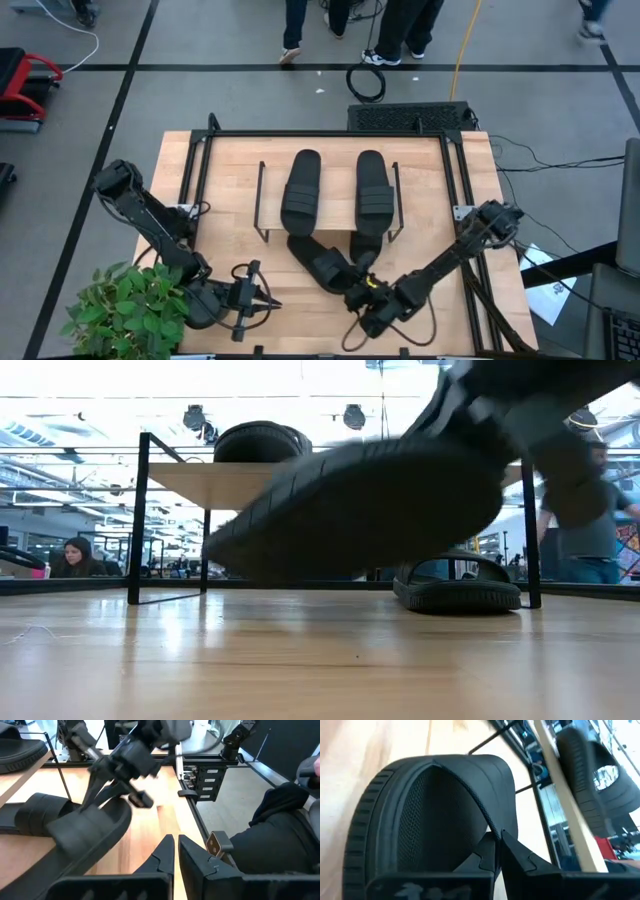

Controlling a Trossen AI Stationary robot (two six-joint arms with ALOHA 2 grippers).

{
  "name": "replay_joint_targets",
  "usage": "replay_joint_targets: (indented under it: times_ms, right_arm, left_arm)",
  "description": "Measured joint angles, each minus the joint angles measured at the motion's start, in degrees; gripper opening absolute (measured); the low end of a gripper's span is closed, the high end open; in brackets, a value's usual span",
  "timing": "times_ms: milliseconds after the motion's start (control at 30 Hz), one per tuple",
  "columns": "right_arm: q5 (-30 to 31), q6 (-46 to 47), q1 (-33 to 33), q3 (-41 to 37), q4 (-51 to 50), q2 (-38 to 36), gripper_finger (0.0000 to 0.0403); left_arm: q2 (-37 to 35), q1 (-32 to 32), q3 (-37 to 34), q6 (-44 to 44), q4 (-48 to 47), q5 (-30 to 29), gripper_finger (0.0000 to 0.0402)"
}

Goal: Pick and place slides into the shelf
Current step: Put the slide under the shelf

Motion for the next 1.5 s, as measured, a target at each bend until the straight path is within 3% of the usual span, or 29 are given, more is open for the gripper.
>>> replay_joint_targets:
  times_ms: [333,600,900,1100,1367,1500]
  right_arm:
    - [0.0,3.5,-5.2,3.5,-3.7,4.3,0.0000]
    - [0.0,15.8,-8.3,3.5,-14.0,4.3,0.0000]
    - [-10.2,20.8,-10.0,3.5,-14.9,4.2,0.0003]
    - [-21.5,17.7,-10.3,3.7,-11.7,4.1,0.0044]
    - [-23.9,16.1,-9.0,3.5,-9.9,3.9,0.0129]
    - [-23.8,14.8,-8.2,3.4,-9.8,3.9,0.0146]
  left_arm:
    - [0.0,-0.1,0.0,0.5,0.2,0.0,0.0005]
    - [0.0,0.0,0.0,0.0,0.2,0.0,0.0020]
    - [0.0,0.0,0.0,0.1,0.3,0.0,0.0005]
    - [0.0,0.0,0.0,0.1,0.7,0.0,0.0023]
    - [0.0,0.0,0.0,-0.1,1.2,0.3,0.0026]
    - [0.0,0.0,0.0,-1.1,1.2,0.6,0.0017]
